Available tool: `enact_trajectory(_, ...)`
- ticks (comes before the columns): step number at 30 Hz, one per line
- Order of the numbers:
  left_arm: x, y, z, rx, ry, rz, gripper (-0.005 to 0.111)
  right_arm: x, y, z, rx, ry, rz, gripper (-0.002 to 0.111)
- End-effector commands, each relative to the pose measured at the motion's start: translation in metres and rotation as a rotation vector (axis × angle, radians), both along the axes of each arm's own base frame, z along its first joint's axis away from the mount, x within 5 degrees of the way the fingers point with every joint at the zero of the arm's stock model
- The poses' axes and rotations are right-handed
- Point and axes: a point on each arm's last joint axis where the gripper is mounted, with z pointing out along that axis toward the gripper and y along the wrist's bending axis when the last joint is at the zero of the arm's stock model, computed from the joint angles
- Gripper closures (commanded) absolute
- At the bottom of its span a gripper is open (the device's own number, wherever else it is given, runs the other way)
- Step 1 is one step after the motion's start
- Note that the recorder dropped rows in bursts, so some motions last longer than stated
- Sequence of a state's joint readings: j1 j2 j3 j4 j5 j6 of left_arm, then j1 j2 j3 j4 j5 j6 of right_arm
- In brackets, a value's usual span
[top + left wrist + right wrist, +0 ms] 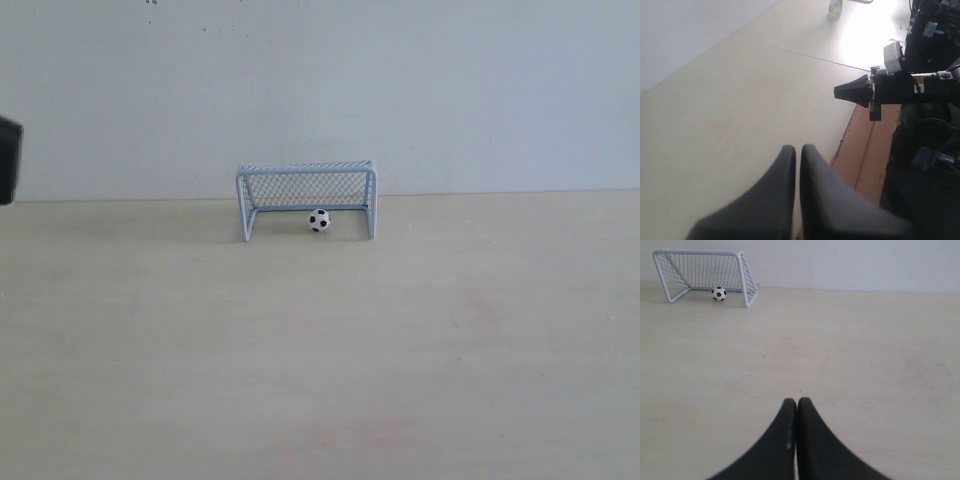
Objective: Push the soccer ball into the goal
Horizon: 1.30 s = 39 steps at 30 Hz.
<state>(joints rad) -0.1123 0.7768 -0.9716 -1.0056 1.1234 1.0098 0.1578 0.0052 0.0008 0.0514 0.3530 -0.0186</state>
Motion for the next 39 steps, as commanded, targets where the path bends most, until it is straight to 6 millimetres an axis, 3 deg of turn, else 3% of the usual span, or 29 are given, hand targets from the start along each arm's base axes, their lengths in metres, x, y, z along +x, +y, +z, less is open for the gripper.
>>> enact_trajectory(1,-0.059,0.007,0.015,-0.114,-0.017,0.066,0.102,0.000,0.000,0.001,-0.002,-0.010,-0.007,0.109)
enact_trajectory(4,-0.096,0.017,0.023,-0.139,-0.233,0.146,0.102,0.000,0.000,0.001,-0.002,-0.010,-0.007,0.109)
enact_trajectory(9,-0.117,0.030,0.011,-0.080,-0.393,0.275,0.102,0.000,0.000,0.001,-0.002,-0.010,-0.007,0.109)
enact_trajectory(16,-0.102,0.042,-0.028,-0.005,-0.400,0.436,0.102,0.000,0.000,0.001,-0.002,-0.010,-0.007,0.109)
enact_trajectory(24,-0.076,0.046,-0.058,-0.039,-0.355,0.539,0.102,0.000,0.000,0.001,-0.002,-0.010,-0.007,0.109)
enact_trajectory(34,-0.077,0.056,-0.064,-0.224,-0.286,0.708,0.102,0.000,0.000,0.001,-0.002,-0.010,-0.007,0.109)
enact_trajectory(39,-0.087,0.065,-0.082,-0.281,-0.260,0.858,0.102,0.000,0.000,0.001,-0.002,-0.010,-0.007,0.109)
